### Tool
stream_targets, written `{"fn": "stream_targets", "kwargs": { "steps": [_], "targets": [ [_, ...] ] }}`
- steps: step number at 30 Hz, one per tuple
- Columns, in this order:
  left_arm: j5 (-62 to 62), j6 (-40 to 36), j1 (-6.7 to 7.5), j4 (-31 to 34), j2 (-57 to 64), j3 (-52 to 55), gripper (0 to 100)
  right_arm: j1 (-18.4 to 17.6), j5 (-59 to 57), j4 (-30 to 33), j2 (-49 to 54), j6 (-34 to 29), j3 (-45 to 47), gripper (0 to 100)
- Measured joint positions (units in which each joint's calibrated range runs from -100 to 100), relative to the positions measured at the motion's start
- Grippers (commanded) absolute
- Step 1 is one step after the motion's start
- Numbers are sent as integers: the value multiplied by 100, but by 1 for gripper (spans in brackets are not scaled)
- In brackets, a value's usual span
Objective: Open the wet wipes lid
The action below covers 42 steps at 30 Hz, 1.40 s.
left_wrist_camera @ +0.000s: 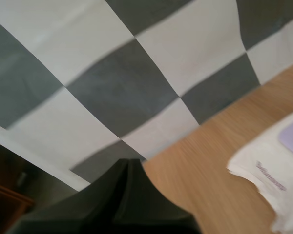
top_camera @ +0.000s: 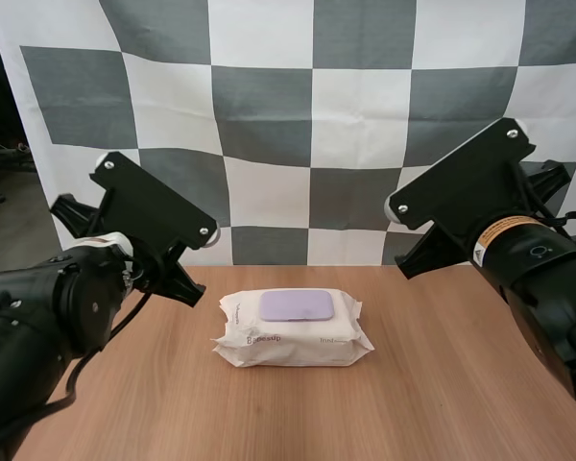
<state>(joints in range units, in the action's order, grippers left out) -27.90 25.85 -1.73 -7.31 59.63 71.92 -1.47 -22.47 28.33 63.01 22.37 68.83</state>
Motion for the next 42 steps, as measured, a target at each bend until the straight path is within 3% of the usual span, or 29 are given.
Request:
{"fn": "stream_targets", "kwargs": {
  "steps": [7,15,20,26,29,31,38,42],
  "targets": [
    [-1800,893,0,-1167,-309,-241,0,-422,-1697,-1216,-291,1054,0,0],
    [-3840,2013,-9,-2554,-587,-768,0,-546,-2418,-2225,-291,2239,0,0],
    [-5136,2297,-201,-3310,-1086,-854,0,-600,-2433,-2392,-291,2954,0,0],
    [-6389,2836,-675,-3803,-1238,-854,0,-768,-2479,-2687,-345,3476,0,0],
    [-7024,3327,-1047,-3978,-1266,-822,0,-800,-2568,-2833,-467,3797,0,0],
    [-7200,3663,-1356,-4186,-1410,-654,0,-800,-2737,-2893,-790,4390,0,0],
    [-7200,4759,-2142,-4513,-2322,-171,0,-825,-2580,-3023,-1033,4589,0,0],
    [-7200,4942,-2310,-4555,-2522,-171,0,-831,-2560,-3045,-1078,4589,0,0]
  ]
}}
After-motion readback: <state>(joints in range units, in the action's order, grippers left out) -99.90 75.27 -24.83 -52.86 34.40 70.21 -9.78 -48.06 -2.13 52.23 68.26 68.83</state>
